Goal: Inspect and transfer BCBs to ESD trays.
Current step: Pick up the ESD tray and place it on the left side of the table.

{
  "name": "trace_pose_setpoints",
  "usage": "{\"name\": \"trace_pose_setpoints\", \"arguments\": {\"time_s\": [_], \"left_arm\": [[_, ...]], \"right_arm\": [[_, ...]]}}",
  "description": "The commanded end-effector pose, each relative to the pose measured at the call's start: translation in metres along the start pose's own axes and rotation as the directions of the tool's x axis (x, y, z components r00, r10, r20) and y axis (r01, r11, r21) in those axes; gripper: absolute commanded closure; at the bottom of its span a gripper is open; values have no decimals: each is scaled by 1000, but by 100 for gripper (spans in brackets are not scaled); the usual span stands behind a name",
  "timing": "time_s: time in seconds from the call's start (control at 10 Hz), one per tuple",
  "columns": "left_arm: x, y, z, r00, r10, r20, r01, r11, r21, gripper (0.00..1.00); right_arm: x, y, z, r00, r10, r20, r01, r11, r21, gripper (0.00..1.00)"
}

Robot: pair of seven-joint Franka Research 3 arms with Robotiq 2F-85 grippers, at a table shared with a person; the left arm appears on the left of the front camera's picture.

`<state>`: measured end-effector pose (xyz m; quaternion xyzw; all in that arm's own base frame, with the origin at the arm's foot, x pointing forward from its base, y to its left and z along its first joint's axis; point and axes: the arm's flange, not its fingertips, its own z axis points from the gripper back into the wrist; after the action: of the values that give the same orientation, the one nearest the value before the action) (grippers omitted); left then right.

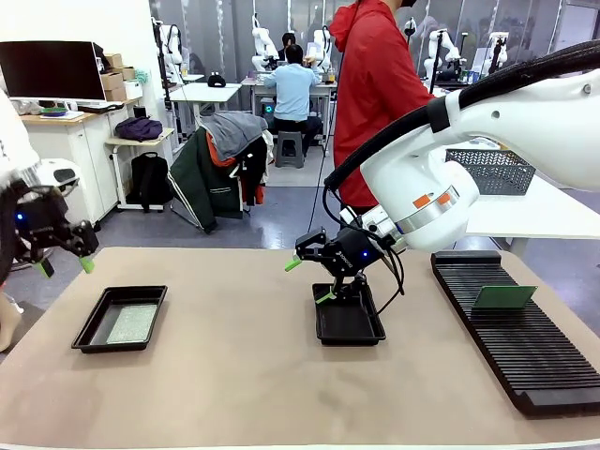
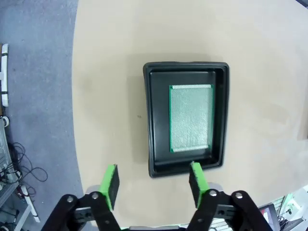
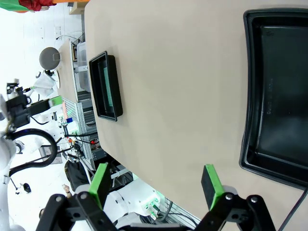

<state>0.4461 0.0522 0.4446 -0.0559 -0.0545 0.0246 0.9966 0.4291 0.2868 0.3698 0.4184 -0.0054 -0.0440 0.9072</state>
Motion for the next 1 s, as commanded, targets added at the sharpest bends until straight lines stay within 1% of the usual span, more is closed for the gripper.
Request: {"name": "trace_pose_setpoints", "arguments": {"time_s": [0.0, 0.3, 0.5, 0.6, 0.9], "left_arm": [[-4, -6, 25, 1000, 11, -16, -10, 999, 43, 0], [-8, -21, 57, 1000, 6, 6, -6, 996, 89, 0], [-8, -23, 68, 1000, 6, 4, -6, 997, 81, 0], [-6, -23, 60, 1000, -13, 22, 12, 998, 55, 0], [-6, -23, 60, 1000, -13, 22, 12, 998, 55, 0]], "right_arm": [[1, 3, -1, 1000, -9, 4, 9, 1000, -19, 0], [1, 3, -1, 1000, -9, 4, 9, 1000, -19, 0], [1, 3, -1, 1000, -9, 4, 9, 1000, -19, 0], [1, 3, -1, 1000, -9, 4, 9, 1000, -19, 0], [1, 3, -1, 1000, -9, 4, 9, 1000, -19, 0]]}}
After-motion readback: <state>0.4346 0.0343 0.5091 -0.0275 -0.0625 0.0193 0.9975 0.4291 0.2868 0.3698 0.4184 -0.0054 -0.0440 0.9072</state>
